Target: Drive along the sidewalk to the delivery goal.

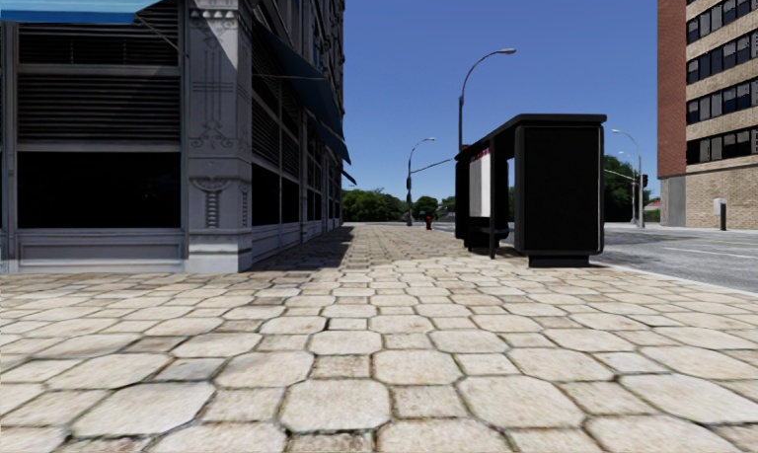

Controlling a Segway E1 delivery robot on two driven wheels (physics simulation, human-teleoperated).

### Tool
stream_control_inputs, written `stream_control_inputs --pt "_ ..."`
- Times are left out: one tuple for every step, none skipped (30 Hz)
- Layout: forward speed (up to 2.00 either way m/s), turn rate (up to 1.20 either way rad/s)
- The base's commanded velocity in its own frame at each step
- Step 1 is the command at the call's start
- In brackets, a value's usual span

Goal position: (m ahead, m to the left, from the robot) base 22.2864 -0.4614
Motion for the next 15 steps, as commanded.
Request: stream_control_inputs --pt "2.00 0.00" --pt "2.00 0.00" --pt "2.00 0.00" --pt "2.00 0.00" --pt "2.00 0.00" --pt "2.00 0.00" --pt "2.00 0.00" --pt "2.00 0.00" --pt "2.00 0.00" --pt "2.00 0.00" --pt "2.00 0.00" --pt "2.00 0.00" --pt "2.00 0.00" --pt "2.00 0.00" --pt "2.00 0.00"
